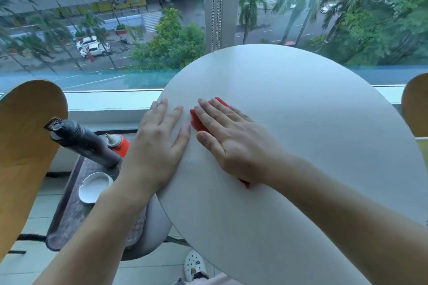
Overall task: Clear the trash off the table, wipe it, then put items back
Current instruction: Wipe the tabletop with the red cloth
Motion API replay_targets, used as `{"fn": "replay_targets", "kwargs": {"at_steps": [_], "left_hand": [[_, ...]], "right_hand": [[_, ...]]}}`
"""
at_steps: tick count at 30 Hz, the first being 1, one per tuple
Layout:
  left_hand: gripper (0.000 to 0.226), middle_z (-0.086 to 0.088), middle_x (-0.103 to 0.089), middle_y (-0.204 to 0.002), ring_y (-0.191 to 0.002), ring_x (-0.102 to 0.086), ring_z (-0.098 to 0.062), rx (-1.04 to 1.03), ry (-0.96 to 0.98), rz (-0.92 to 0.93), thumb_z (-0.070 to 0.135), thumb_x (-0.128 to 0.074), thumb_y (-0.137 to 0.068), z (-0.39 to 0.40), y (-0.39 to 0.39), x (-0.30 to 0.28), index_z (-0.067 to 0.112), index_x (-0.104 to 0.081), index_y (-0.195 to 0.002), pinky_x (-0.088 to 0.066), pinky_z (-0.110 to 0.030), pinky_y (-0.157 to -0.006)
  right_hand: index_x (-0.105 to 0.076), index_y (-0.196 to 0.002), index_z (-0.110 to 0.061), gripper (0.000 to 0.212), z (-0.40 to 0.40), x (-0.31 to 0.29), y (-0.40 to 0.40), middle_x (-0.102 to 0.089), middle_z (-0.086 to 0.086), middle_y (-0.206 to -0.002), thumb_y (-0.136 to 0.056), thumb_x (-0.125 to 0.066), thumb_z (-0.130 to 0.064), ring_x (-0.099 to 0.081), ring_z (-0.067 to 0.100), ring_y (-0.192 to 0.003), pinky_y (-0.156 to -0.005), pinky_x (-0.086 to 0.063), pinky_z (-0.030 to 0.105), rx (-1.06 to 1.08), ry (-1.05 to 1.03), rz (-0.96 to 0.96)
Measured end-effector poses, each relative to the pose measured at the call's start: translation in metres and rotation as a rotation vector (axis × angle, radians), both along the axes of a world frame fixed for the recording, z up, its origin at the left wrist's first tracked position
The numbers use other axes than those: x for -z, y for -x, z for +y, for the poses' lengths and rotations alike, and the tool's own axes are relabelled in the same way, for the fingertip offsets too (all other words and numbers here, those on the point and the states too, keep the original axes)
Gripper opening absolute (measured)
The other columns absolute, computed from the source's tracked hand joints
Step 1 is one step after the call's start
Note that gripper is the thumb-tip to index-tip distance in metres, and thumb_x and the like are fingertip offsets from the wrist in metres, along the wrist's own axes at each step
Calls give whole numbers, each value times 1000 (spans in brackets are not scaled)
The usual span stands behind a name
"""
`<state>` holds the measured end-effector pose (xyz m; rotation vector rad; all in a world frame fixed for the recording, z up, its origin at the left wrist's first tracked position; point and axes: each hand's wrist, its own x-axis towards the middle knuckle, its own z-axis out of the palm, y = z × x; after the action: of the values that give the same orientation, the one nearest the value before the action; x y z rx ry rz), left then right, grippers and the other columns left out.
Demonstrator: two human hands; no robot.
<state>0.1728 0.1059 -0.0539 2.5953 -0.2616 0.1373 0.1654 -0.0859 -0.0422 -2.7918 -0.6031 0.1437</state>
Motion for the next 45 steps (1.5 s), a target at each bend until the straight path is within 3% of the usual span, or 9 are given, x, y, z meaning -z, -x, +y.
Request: {"fn": "replay_targets", "kwargs": {"at_steps": [8, 13, 19, 25, 33, 40, 45], "left_hand": [[55, -11, -24, -166, -155, -16, -22, 3, -19, 21, 38, -49, -102, 1, -1, -1, 20, -42, -154, -7, -25, -122], [55, -10, -24, -166, -155, -15, -22, 1, -11, 21, 40, -48, -103, 1, -2, 1, 20, -41, -154, -8, -27, -123], [55, -13, -26, -165, -154, -18, -24, -3, 7, 11, 39, -49, -102, 3, -1, 3, 18, -43, -153, -10, -30, -124], [54, -17, -30, -163, -153, -21, -27, 23, 9, -6, 39, -49, -102, 6, -2, 3, 16, -45, -151, -13, -32, -124], [44, -21, -33, -160, -152, -26, -31, 125, 47, 12, 24, -49, -105, 21, -7, 2, 12, -51, -147, -16, -33, -124], [41, -18, -39, -158, -150, -31, -28, 141, 89, -5, 23, -49, -105, 30, -2, 2, 11, -56, -143, -18, -31, -124], [38, -13, -48, -153, -147, -35, -25, 131, 110, -18, 26, -50, -104, 29, 7, -2, 13, -62, -138, -22, -28, -120]], "right_hand": [[4, -159, -39, 62, -35, -7, 33, 13, -23, -164, -101, -6, -59, 18, -7, -148, -121, 9, 20, 102, 60, 35], [-3, -161, -33, 63, -40, -2, 10, 3, -17, -167, -104, -12, -56, 8, -1, -152, -125, 1, 28, 257, 29, 17], [-3, -162, -26, 66, -7, 1, -4, 5, -11, -168, -103, -12, -56, 8, 5, -153, -125, 4, 30, 352, 22, 27], [-5, -162, -23, 64, 31, 1, 15, 3, -8, -169, -105, -14, -51, 7, 6, -154, -125, 5, 29, 342, -15, 12], [-16, -161, -22, 57, 59, 2, 50, -7, -3, -169, -107, -30, -31, -1, 8, -155, -125, 0, 27, 272, -112, -41], [-16, -160, -28, 58, 50, 1, 93, -8, -11, -167, -104, -24, -40, 2, 0, -153, -124, 1, 21, 145, -104, -2], [-7, -160, -36, 58, 34, -1, 104, 3, -21, -166, -104, -19, -45, 13, -9, -148, -124, 1, 22, 209, -72, 19]]}}
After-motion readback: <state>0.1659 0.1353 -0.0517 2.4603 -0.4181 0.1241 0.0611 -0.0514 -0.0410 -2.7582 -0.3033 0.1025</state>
